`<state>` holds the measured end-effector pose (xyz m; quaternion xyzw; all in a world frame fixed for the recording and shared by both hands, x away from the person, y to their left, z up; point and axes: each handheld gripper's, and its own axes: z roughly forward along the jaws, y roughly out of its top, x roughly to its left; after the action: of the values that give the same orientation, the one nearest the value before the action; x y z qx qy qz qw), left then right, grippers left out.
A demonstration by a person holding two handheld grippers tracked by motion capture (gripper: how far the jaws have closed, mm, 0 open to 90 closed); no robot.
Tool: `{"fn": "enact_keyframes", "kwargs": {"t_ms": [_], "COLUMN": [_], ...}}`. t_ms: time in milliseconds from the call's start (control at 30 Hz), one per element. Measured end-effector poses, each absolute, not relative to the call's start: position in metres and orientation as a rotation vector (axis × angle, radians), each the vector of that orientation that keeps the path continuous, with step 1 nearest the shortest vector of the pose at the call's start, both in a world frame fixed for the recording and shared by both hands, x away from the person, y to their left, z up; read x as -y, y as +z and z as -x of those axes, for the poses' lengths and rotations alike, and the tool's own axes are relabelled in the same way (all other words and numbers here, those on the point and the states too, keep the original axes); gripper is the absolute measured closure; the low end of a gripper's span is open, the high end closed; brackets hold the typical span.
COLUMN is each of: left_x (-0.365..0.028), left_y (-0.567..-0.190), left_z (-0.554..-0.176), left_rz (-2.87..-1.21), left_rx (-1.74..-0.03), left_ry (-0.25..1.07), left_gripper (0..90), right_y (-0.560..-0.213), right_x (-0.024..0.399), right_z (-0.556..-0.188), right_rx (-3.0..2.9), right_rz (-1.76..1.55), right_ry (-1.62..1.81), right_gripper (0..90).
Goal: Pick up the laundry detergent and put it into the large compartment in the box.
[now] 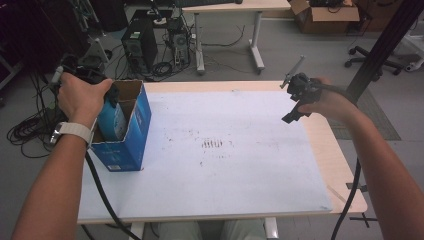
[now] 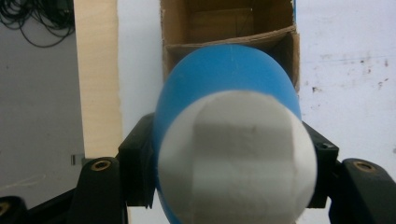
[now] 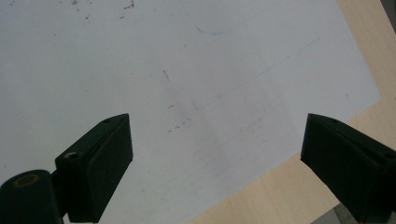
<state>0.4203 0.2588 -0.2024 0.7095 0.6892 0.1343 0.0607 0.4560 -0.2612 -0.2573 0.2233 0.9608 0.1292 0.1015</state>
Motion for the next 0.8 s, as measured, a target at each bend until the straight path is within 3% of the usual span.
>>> {"fn": "enact_keyframes", "kwargs": {"t_ms": [800], "left_x": [-0.249], "left_y": [-0.249], "left_z": [-0.425], "left_rz": [-2.211], "left_rx": [-2.059], "left_ry": [0.390], "left_gripper": [37.3], "right_y": [-0.259], "right_x": [0.262], "right_z": [-0.457], "right_rx": [-2.831], "right_rz": [-0.676], "right_ry": [0.382], "right_gripper": [9.1]}}
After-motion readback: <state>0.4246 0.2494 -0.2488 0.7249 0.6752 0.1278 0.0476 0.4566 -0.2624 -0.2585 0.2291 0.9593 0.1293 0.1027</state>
